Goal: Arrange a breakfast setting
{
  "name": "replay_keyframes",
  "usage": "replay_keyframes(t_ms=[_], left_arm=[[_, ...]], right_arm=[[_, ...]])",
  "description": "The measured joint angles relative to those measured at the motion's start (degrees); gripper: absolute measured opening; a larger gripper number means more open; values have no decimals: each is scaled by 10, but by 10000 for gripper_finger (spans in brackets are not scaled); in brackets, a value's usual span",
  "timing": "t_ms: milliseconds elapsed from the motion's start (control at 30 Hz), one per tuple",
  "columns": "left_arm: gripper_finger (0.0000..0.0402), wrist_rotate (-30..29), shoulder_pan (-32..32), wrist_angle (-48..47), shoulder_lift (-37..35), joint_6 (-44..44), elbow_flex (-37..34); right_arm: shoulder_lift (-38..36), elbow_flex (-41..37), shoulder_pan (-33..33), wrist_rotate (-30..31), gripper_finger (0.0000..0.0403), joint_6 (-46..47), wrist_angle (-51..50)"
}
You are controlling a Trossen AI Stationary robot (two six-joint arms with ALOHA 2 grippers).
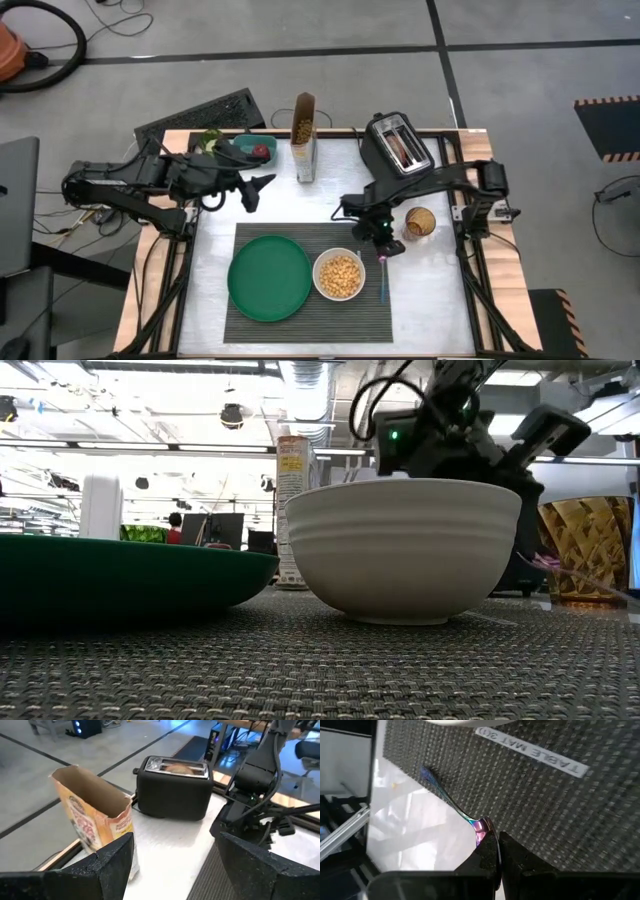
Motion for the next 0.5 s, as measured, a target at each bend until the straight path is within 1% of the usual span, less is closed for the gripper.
replay_keyframes(t_ms=[100,200,333,400,500], left_arm=[[269,-9,0,-9,0,4,0],[269,-14,0,-15,0,6,0],[269,-15,0,-16,0,8,0],[269,-15,0,-17,0,16,0],[269,-15,0,-17,0,28,0]], right_arm=[[18,0,-4,-21,26,-17,0],[19,1,-5,-29,26,-24,-1],[14,19,-12,-36,26,-28,1],[13,28,-17,-36,26,-46,12],[30,39,-23,-36,26,-53,19]])
